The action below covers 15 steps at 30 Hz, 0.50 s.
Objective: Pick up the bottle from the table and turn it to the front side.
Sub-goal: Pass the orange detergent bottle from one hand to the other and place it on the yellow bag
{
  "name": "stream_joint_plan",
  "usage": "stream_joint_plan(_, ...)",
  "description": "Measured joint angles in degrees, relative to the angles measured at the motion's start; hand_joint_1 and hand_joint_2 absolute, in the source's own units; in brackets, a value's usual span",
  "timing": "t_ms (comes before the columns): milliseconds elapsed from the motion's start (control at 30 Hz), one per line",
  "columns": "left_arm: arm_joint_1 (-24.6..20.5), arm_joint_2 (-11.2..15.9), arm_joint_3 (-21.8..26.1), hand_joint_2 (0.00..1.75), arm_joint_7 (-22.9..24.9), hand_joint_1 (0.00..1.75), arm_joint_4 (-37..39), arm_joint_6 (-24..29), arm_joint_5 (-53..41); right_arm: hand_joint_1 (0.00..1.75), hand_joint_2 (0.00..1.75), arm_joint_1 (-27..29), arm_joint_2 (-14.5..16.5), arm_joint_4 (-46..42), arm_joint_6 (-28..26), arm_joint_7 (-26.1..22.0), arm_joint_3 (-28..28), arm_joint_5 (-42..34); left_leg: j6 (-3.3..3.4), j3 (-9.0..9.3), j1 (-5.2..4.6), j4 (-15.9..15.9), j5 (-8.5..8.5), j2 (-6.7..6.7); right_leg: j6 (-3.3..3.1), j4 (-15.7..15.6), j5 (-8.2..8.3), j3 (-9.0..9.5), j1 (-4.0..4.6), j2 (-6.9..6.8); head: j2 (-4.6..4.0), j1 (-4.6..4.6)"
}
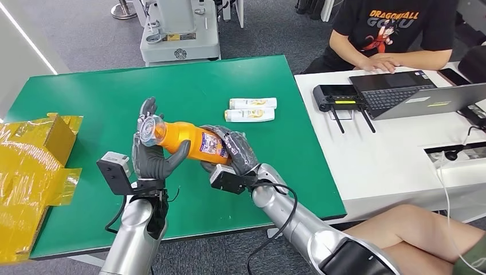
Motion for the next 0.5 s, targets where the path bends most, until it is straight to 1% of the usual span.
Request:
stream_joint_plan(233, -2.07, -0.02, 0.42, 1.75, -1.45, 0.0, 4.67, 0.1, -0.07, 1.75, 1.75, 0.76, -0.03, -1.01, -1.38, 0.33, -0.02, -0.9, 0.0, -0.02, -0.01, 0.0, 0.0, -0.02, 0.0, 0.0, 0.0, 0.01, 0.0, -0.02, 0.0, 0.01)
stream_joint_plan(500, -2.09, -0.13, 0.5, 1.75, -1.57, 0.0, 5.34, -0.37, -0.86, 1.75, 1.75, 1.82, 0.04, -1.11, -1.06, 0.9, -0.03, -1.98, 0.0, -0.03, -0.01, 0.0, -0.01, -0.02, 0.0, 0.0, -0.01, -0.01, 0.0, -0.02, 0.0, 0.01)
